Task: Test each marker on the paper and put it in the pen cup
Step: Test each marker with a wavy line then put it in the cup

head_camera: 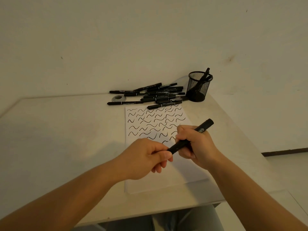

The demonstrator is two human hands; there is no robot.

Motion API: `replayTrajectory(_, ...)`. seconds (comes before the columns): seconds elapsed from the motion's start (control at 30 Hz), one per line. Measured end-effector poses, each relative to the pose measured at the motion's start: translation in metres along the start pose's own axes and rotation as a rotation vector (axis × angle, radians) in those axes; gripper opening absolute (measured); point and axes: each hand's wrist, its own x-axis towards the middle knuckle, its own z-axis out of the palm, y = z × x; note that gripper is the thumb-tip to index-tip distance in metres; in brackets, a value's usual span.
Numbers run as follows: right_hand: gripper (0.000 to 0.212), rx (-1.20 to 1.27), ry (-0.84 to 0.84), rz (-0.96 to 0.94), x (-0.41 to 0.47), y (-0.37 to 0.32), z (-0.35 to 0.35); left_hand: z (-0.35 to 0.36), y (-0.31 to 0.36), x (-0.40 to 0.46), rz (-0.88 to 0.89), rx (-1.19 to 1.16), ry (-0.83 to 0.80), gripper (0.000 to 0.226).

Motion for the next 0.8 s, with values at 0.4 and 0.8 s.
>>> replayTrajectory(0.4, 0.015, -0.387, 0.34, -0.152, 0.011, -0.009, -0.041, -0.039, -0.018, 0.023, -0.035, -0.022, 0.271, 0.026)
replayTrajectory(0.8, 0.016, -0.556, 0.493, -0.16, 0.011, 0.032, -0.043, -0.009, -0.053, 0.048, 0.032, 0.382, 0.344, 0.023)
